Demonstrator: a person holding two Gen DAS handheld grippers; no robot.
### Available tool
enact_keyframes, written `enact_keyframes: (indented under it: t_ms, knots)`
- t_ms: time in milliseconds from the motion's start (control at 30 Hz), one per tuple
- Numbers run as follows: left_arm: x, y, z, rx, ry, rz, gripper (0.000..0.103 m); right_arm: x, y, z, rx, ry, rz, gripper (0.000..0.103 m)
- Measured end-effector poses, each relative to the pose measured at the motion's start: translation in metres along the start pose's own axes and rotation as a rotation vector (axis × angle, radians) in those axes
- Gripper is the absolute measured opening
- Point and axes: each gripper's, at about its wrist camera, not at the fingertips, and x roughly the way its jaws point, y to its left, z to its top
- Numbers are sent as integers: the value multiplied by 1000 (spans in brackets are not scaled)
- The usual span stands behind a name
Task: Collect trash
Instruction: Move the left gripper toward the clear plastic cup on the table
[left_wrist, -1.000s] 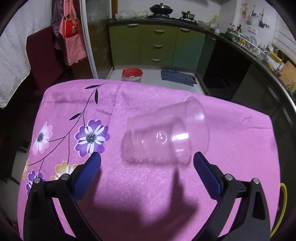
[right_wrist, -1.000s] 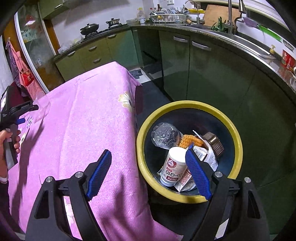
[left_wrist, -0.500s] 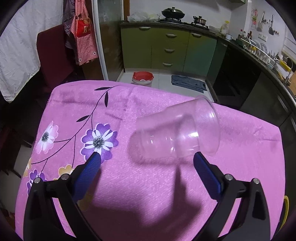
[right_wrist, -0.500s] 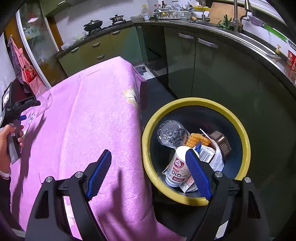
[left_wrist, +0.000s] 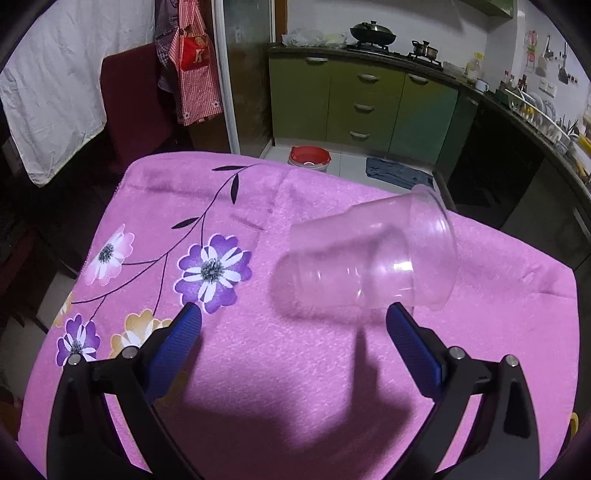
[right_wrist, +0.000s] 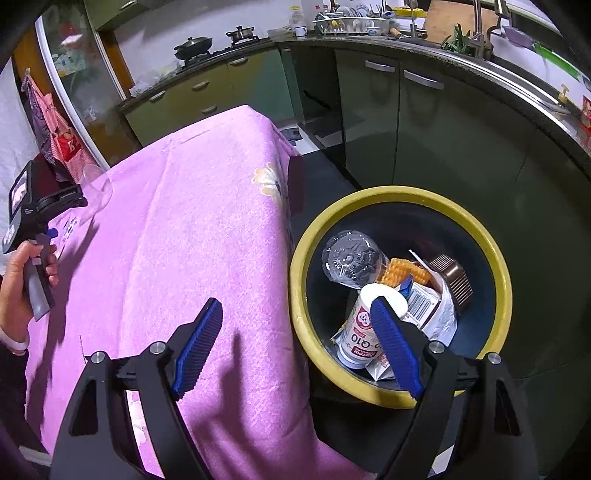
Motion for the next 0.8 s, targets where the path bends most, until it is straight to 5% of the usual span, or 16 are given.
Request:
enact_keyframes:
  t_ms: [800]
  knots:
    - [-8,-10,6,-19,-50,36,96,14,-14,-8,15,23,54,81]
